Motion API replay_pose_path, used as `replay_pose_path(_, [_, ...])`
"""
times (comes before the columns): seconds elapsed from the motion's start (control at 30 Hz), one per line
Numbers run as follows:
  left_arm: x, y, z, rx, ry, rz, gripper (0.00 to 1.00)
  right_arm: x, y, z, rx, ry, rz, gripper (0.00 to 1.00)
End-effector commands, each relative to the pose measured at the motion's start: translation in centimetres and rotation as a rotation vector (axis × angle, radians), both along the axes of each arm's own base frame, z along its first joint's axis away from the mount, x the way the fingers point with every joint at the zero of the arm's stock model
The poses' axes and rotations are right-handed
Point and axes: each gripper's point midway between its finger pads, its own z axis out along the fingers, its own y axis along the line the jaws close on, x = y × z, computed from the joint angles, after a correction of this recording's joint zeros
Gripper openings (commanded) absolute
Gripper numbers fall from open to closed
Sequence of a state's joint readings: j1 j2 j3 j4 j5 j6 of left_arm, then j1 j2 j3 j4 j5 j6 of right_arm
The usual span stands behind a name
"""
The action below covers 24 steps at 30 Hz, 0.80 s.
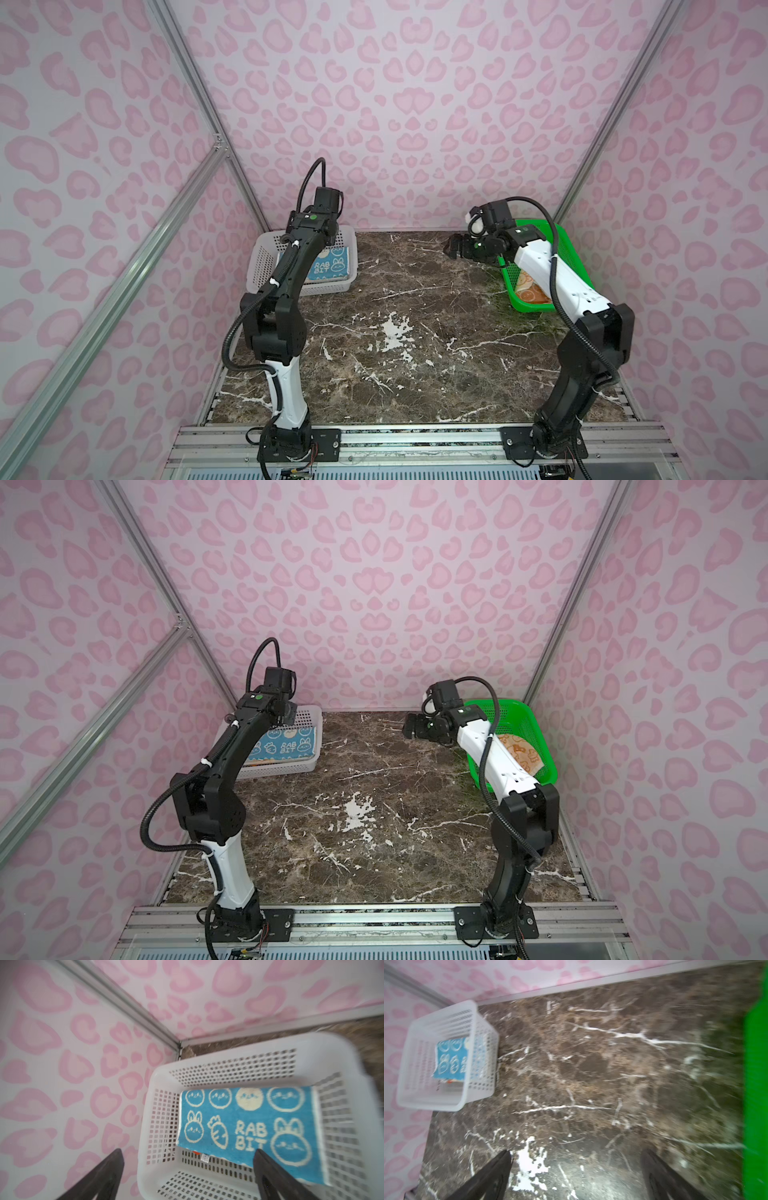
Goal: Fold and stack the towels
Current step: 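Grasp the orange rabbit towel in the green basket with right gripper while left approaches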
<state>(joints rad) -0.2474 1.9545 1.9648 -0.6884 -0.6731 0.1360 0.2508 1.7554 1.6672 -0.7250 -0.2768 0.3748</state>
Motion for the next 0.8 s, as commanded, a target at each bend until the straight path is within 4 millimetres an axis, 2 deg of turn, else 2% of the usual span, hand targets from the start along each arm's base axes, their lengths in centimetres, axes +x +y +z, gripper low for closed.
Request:
replay_pose_path(0.0, [-0.3, -5.6, 1.4, 0.061, -0.038, -0.113, 0.98, 0.2, -6.2, -0.4, -0.019, -0.023, -0.202, 0.98])
replay_pose_path(0.07, [-0.9, -10.6, 1.9, 0.082, -0.052, -0.208, 0.98, -0.3, -10.1, -1.4, -0.011, -0.016, -0.311, 0.98])
replay_pose_path(0.17, [-2.0, -17.4, 1.8, 0.068, -0.074, -0.337, 0.98, -1.0, -14.6, -3.2, 0.028, 0.000, -0.428, 0.98])
replay_pose_path(0.33, [-4.5, -27.3, 1.6, 0.052, -0.099, -0.514, 0.97, -1.5, -19.7, -6.9, 0.004, 0.073, -0.535, 0.98])
replay_pose_path(0.43, [-6.0, -32.3, 1.3, 0.044, -0.119, -0.604, 0.98, -1.3, -21.5, -9.1, 0.018, 0.110, -0.577, 0.98])
replay_pose_path(0.57, [-8.1, -36.8, 0.4, 0.011, -0.126, -0.677, 0.98, -0.6, -23.1, -11.7, 0.008, 0.151, -0.610, 0.98])
replay_pose_path(0.7, [-9.3, -38.7, -1.4, -0.037, -0.087, -0.715, 0.98, 0.5, -23.0, -14.1, 0.046, 0.186, -0.597, 0.88])
replay_pose_path(0.77, [-9.8, -39.0, -2.5, -0.065, -0.047, -0.727, 0.98, 1.1, -22.8, -14.8, 0.062, 0.186, -0.588, 0.80])
